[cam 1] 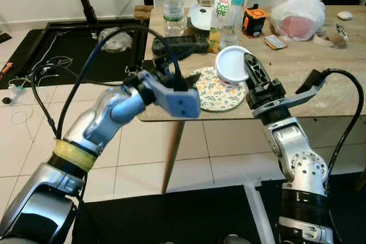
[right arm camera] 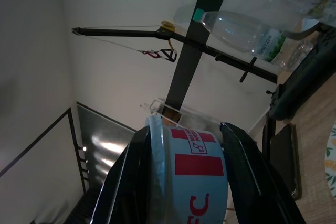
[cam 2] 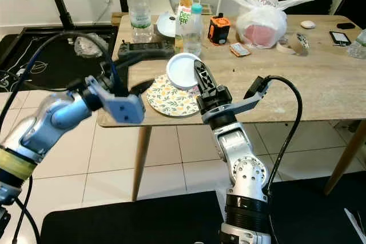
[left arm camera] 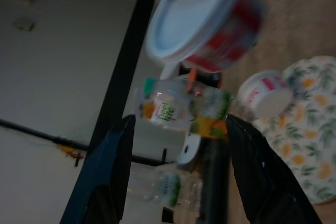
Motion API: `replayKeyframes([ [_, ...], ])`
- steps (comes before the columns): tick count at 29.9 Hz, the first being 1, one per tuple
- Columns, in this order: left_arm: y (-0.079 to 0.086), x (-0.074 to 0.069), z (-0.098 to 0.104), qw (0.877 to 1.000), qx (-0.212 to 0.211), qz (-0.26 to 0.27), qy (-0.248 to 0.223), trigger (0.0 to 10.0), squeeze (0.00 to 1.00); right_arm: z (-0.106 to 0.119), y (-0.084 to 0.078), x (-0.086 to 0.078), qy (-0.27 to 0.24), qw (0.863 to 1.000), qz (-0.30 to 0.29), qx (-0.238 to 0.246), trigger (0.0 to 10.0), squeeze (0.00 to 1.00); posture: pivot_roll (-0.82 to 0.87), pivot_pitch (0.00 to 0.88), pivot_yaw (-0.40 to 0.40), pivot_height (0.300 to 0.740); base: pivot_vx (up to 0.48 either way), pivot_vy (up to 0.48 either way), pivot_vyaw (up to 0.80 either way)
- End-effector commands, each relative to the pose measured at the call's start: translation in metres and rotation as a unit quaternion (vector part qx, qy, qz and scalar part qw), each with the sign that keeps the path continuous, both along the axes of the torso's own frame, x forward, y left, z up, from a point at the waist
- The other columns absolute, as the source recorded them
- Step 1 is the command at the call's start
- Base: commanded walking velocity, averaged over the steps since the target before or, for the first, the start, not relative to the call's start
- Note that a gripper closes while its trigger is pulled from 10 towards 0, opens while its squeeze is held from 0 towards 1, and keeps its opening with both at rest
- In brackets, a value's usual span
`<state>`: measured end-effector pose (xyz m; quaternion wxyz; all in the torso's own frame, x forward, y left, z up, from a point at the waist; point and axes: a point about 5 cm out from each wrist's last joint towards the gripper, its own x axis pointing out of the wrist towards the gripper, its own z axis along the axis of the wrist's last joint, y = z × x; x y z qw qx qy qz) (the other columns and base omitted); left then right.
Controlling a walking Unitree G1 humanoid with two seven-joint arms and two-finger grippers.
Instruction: Restocking fridge
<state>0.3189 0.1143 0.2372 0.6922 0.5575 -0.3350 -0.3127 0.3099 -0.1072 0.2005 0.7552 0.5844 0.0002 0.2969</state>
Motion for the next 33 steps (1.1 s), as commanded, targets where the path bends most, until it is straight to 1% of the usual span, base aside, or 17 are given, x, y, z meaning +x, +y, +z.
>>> replayKeyframes([
  [1, 0.002, 0.0, 0.0, 0.998, -0.036, 0.004, 0.047, 10.0, 0.0, 0.009, 0.014, 0.0, -0.01, 1.0, 0.017, 0.015, 10.0, 0.0, 0.08, 0.044, -0.023, 0.74, 0.0, 0.0, 0.0],
  [3, 0.0, 0.001, 0.003, 0.991, -0.087, 0.002, 0.104, 10.0, 0.0, 0.008, 0.014, 0.0, -0.01, 1.0, 0.017, 0.015, 10.0, 0.0, 0.08, 0.044, -0.023, 0.74, 0.0, 0.0, 0.0],
  [5, -0.004, -0.001, 0.01, 0.956, -0.181, -0.024, 0.23, 10.0, 0.0, 0.008, 0.014, 0.0, -0.009, 1.0, 0.016, 0.014, 10.0, 0.0, 0.08, 0.048, -0.023, 0.74, 0.0, 0.0, 0.0],
  [6, -0.004, -0.002, 0.015, 0.929, -0.222, -0.045, 0.291, 10.0, 0.0, 0.008, 0.014, 0.0, -0.009, 1.0, 0.016, 0.014, 10.0, 0.0, 0.09, 0.048, -0.023, 0.74, 0.0, 0.0, 0.0],
  [7, -0.003, -0.003, 0.021, 0.885, -0.28, -0.069, 0.367, 10.0, 0.0, 0.008, 0.014, 0.0, -0.009, 1.0, 0.016, 0.013, 10.0, 0.0, 0.09, 0.048, -0.024, 0.74, 0.0, 0.0, 0.0],
  [8, -0.003, -0.003, 0.021, 0.885, -0.28, -0.069, 0.367, 10.0, 0.0, 0.008, 0.014, 0.0, -0.009, 1.0, 0.016, 0.013, 10.0, 0.0, 0.09, 0.048, -0.024, 0.74, 0.0, 0.0, 0.0],
  [10, 0.002, -0.003, 0.029, 0.807, -0.35, -0.114, 0.462, 10.0, 0.0, 0.008, 0.015, 0.0, -0.009, 1.0, 0.018, 0.012, 10.0, 0.0, 0.08, 0.048, -0.023, 0.74, 0.0, 0.0, 0.0],
  [13, 0.004, -0.003, 0.03, 0.783, -0.368, -0.122, 0.487, 10.0, 0.0, 0.008, 0.015, 0.0, -0.01, 1.0, 0.019, 0.012, 10.0, 0.0, 0.08, 0.048, -0.023, 0.74, 0.0, 0.0, 0.0],
  [14, 0.008, -0.002, 0.028, 0.736, -0.408, -0.132, 0.524, 10.0, 0.0, 0.008, 0.015, -0.001, -0.011, 1.0, 0.019, 0.011, 10.0, 0.0, 0.08, 0.049, -0.024, 0.74, 0.0, 0.0, 0.0],
  [15, 0.009, -0.002, 0.027, 0.72, -0.421, -0.137, 0.535, 10.0, 0.0, 0.008, 0.015, -0.001, -0.011, 1.0, 0.019, 0.01, 10.0, 0.0, 0.08, 0.049, -0.024, 0.74, 0.0, 0.0, 0.0],
  [16, 0.009, -0.002, 0.027, 0.72, -0.421, -0.137, 0.535, 10.0, 0.0, 0.008, 0.015, -0.001, -0.011, 1.0, 0.019, 0.01, 10.0, 0.0, 0.08, 0.049, -0.024, 0.74, 0.0, 0.0, 0.0],
  [20, 0.011, -0.002, 0.022, 0.669, -0.454, -0.134, 0.573, 10.0, 0.0, 0.007, 0.014, -0.001, -0.01, 1.0, 0.018, 0.011, 10.0, 0.0, 0.08, 0.053, -0.025, 0.74, 0.0, 0.0, 0.0],
  [24, 0.011, 0.003, 0.009, 0.671, -0.459, -0.072, 0.577, 10.0, 0.0, 0.005, 0.015, -0.001, -0.008, 1.0, 0.018, 0.009, 10.0, 0.0, 0.08, 0.053, -0.025, 0.74, 0.0, 0.0, 0.0],
  [26, 0.014, 0.008, 0.0, 0.634, -0.494, -0.032, 0.594, 10.0, 0.0, 0.004, 0.017, -0.001, -0.008, 1.0, 0.019, 0.008, 10.0, 0.0, 0.08, 0.056, -0.024, 0.74, 0.0, 0.0, 0.0],
  [28, 0.014, 0.008, -0.009, 0.624, -0.5, -0.005, 0.601, 10.0, 0.0, 0.003, 0.017, -0.001, -0.007, 1.0, 0.017, 0.004, 10.0, 0.0, 0.08, 0.057, -0.025, 0.74, 0.0, 0.0, 0.0],
  [30, 0.014, 0.007, -0.012, 0.628, -0.495, 0.005, 0.6, 10.0, 0.0, 0.002, 0.016, -0.001, -0.007, 1.0, 0.015, 0.001, 10.0, 0.0, 0.08, 0.057, -0.025, 0.74, 0.0, 0.0, 0.0],
  [33, 0.017, 0.0, -0.057, 0.68, -0.426, 0.115, 0.586, 10.0, 0.0, -0.038, 0.002, 0.001, 0.035, 0.993, -0.034, -0.107, 10.0, 0.0, 0.08, 0.059, -0.03, 0.74, 0.0, 0.0, 0.0],
])
